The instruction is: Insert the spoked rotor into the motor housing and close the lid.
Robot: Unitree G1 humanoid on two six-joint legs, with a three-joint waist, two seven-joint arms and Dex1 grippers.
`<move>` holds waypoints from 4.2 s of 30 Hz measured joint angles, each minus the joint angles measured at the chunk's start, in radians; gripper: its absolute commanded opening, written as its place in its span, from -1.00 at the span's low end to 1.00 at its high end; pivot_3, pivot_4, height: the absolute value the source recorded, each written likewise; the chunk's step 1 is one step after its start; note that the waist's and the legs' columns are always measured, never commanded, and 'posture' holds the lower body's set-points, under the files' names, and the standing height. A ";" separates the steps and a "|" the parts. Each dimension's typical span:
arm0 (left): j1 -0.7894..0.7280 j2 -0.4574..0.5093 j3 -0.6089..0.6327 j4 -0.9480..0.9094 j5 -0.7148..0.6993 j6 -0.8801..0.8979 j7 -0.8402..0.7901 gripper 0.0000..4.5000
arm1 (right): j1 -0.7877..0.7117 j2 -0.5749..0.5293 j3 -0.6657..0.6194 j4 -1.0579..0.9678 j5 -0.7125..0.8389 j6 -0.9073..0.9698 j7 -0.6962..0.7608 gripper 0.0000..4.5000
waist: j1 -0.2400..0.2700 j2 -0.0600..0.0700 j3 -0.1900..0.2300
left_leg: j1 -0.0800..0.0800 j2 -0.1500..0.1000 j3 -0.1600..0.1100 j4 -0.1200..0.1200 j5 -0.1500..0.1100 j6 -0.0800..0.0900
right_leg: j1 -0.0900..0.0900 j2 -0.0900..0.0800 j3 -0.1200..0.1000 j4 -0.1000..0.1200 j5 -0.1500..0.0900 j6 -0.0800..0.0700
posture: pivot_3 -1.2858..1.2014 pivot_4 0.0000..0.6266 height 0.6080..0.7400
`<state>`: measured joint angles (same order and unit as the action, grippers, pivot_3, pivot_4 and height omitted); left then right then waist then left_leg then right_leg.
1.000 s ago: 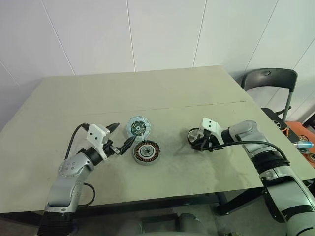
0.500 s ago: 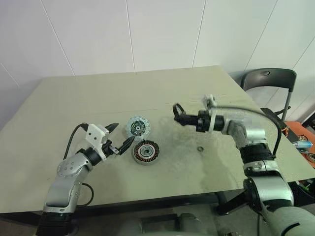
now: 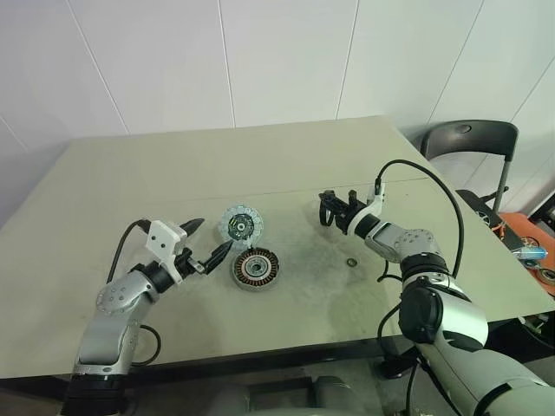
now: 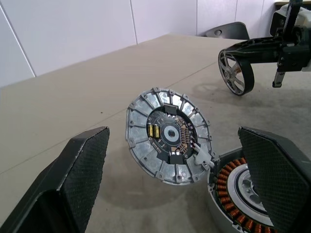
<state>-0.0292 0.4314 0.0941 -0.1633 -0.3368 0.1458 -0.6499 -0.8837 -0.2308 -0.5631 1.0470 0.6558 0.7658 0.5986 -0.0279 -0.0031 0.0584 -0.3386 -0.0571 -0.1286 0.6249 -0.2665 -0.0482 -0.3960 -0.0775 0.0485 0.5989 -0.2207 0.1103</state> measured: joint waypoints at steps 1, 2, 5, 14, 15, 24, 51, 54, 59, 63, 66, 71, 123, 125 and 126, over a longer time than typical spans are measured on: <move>0.001 0.000 0.001 0.001 0.000 -0.004 0.000 1.00 | 0.000 0.007 -0.001 -0.004 0.006 0.009 0.002 -0.99 | -0.005 0.000 0.000 | 0.000 0.000 0.000 0.000 0.000 0.000 | 0.000 0.000 0.000 0.000 0.000 0.000 | 0.03 -1.00 1.00; 0.003 0.001 0.001 0.002 0.000 -0.006 -0.001 1.00 | 0.000 0.010 0.000 -0.006 0.011 0.017 0.004 -0.99 | -0.011 0.000 0.000 | 0.000 0.000 0.000 0.000 0.000 0.000 | 0.000 0.000 0.000 0.000 0.000 0.000 | 0.03 -1.00 1.00; 0.004 0.001 0.001 0.005 0.001 -0.009 -0.001 1.00 | 0.000 0.015 0.000 -0.007 0.017 0.029 0.007 -0.99 | -0.022 0.000 0.000 | 0.000 0.000 0.000 -0.001 0.000 0.000 | -0.001 0.000 0.000 0.000 0.002 0.003 | 0.03 -1.00 1.00; 0.003 0.005 0.002 0.028 0.002 -0.024 -0.004 1.00 | -0.006 -0.082 0.070 0.039 -0.042 0.026 0.070 -0.33 | -0.013 0.000 0.000 | 0.000 -0.001 -0.001 0.003 0.000 0.000 | 0.003 -0.001 0.000 -0.001 0.000 0.000 | 0.03 -1.00 1.00; 0.003 0.007 0.002 0.028 0.001 -0.025 -0.004 1.00 | -0.006 -0.105 0.080 0.049 -0.054 0.024 0.081 -0.18 | -0.014 0.000 0.000 | 0.000 -0.001 -0.001 0.004 0.000 0.000 | 0.003 -0.001 0.000 -0.001 0.000 0.000 | 0.03 -1.00 1.00; -0.006 0.010 0.002 0.031 0.001 -0.028 -0.008 1.00 | -0.002 -0.230 0.174 0.120 -0.180 0.012 0.175 0.89 | -0.027 0.001 0.001 | -0.001 0.000 0.000 0.002 0.000 0.000 | 0.000 0.000 0.000 0.000 0.000 0.001 | 0.03 -1.00 1.00; -0.023 -0.002 -0.002 0.044 0.009 -0.029 -0.005 1.00 | 0.200 -0.437 0.730 -0.385 -0.583 -0.485 0.967 0.89 | -0.016 0.002 0.001 | -0.001 -0.001 -0.001 0.005 0.000 0.000 | 0.001 -0.001 0.000 0.002 0.001 0.004 | 0.03 -1.00 1.00; -0.023 -0.003 -0.002 0.044 0.009 -0.030 -0.005 1.00 | 0.226 -0.437 0.753 -0.478 -0.586 -0.464 0.954 0.89 | -0.012 0.002 0.001 | -0.001 -0.001 -0.001 0.005 0.000 0.000 | 0.001 -0.001 0.000 0.002 0.000 0.002 | 0.03 -1.00 1.00; -0.023 -0.005 -0.002 0.044 0.010 -0.029 -0.003 1.00 | 0.259 -0.423 0.785 -0.502 -0.609 -0.447 0.879 0.89 | -0.007 0.001 0.001 | -0.001 -0.001 -0.001 0.005 0.000 0.000 | 0.001 -0.002 0.000 0.001 0.001 0.002 | 0.03 -1.00 1.00; -0.022 -0.006 -0.002 0.043 0.010 -0.029 0.000 1.00 | 0.267 -0.422 0.799 -0.490 -0.635 -0.471 0.843 0.89 | -0.001 0.001 0.001 | -0.001 -0.001 -0.001 0.005 0.000 0.000 | 0.001 -0.002 0.000 0.001 0.001 0.002 | 0.03 -1.00 1.00; -0.021 -0.007 -0.002 0.043 0.010 -0.028 0.002 1.00 | 0.256 -0.423 0.798 -0.456 -0.637 -0.479 0.837 0.89 | 0.007 0.001 0.001 | 0.000 -0.001 -0.001 0.005 0.000 0.000 | 0.002 -0.001 0.000 0.001 0.000 0.002 | 0.03 -1.00 1.00; -0.018 -0.007 -0.002 0.043 0.010 -0.026 0.003 1.00 | 0.235 -0.425 0.791 -0.394 -0.629 -0.490 0.862 0.89 | 0.013 0.001 0.001 | 0.000 -0.001 -0.001 0.006 0.000 0.000 | 0.003 -0.001 0.000 0.001 0.000 0.002 | 0.03 -1.00 1.00; -0.007 0.041 0.038 0.011 0.001 -0.005 0.002 1.00 | 0.158 -0.051 0.882 -0.583 -0.515 -0.261 0.632 -0.71 | 0.011 0.000 0.001 | -0.002 -0.001 -0.001 0.004 0.000 0.000 | -0.001 -0.001 0.000 0.002 0.002 0.004 | 0.03 -1.00 1.00; -0.005 0.041 0.038 0.007 0.001 -0.003 0.002 1.00 | 0.162 -0.036 0.903 -0.588 -0.519 -0.252 0.621 -0.71 | 0.011 0.000 0.001 | -0.002 -0.001 -0.001 0.004 0.000 0.000 | -0.001 -0.001 0.000 0.003 0.002 0.004 | 0.03 -1.00 1.00; -0.005 0.041 0.038 0.005 0.001 -0.003 0.002 1.00 | 0.162 -0.031 0.908 -0.592 -0.521 -0.251 0.616 -0.71 | 0.011 0.000 0.001 | -0.002 -0.001 -0.001 0.004 0.000 0.000 | -0.001 -0.001 0.000 0.003 0.002 0.004 | 0.03 -1.00 1.00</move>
<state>-0.0340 0.4722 0.1324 -0.1585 -0.3356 0.1432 -0.6483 -0.7214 -0.2616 0.3450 0.4545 0.1344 0.5150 1.2150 -0.0173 -0.0028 0.0593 -0.3403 -0.0581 -0.1299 0.6289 -0.2666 -0.0483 -0.3972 -0.0785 0.0482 0.6017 -0.2183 0.1141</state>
